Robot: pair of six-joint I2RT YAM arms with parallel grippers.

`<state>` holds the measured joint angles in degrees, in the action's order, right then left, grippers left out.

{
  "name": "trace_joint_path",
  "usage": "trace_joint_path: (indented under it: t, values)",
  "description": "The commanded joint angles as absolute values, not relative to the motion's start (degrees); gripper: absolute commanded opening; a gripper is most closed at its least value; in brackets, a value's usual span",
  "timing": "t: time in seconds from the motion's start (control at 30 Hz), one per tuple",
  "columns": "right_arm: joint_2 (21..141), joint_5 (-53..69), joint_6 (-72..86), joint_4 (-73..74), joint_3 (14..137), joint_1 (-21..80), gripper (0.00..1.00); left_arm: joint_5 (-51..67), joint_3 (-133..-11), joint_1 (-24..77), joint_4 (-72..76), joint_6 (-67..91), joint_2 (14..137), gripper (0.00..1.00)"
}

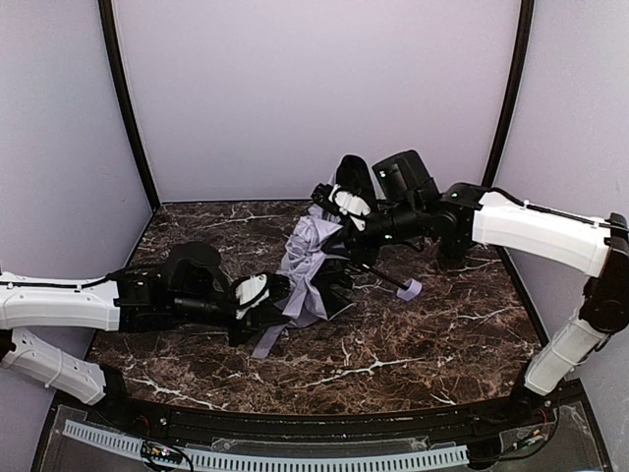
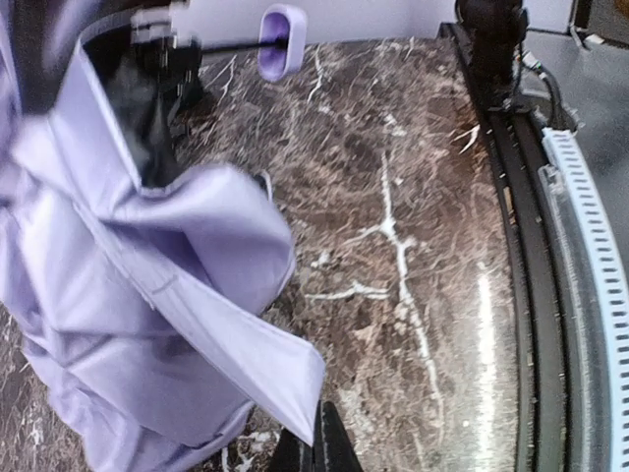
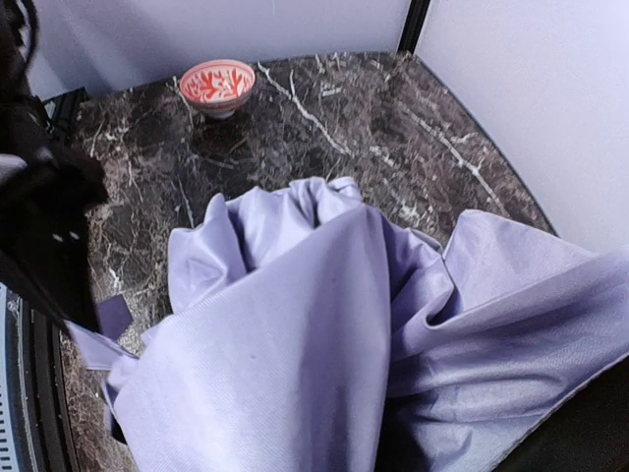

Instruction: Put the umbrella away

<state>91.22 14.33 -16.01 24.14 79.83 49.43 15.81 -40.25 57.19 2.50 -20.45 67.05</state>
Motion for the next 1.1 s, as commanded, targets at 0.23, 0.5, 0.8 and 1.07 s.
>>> trace_joint_path:
  t: [0.23, 0.5, 0.8, 1.07]
  values:
    - [79.81, 8.41, -18.74, 10.71, 71.83, 51.12, 0.00, 5.41, -43.24, 49.85, 12.27, -25.75, 84.84, 0.00]
    - [81.46, -0.83, -21.03, 8.85, 74.83, 52.04, 0.00, 2.38, -50.06, 46.08, 24.09, -31.69, 97.24, 0.00]
    - [84.72, -5.38, -29.39, 5.55, 78.42, 51.94, 0.00, 10.51, -67.80, 38.55, 31.35, -35.33, 112.02, 0.00]
    - [82.19, -1.71, -25.38, 0.32, 69.78, 52.24, 0.00, 12.05, -67.41, 36.71, 44.69, -44.19, 118.38, 0.00]
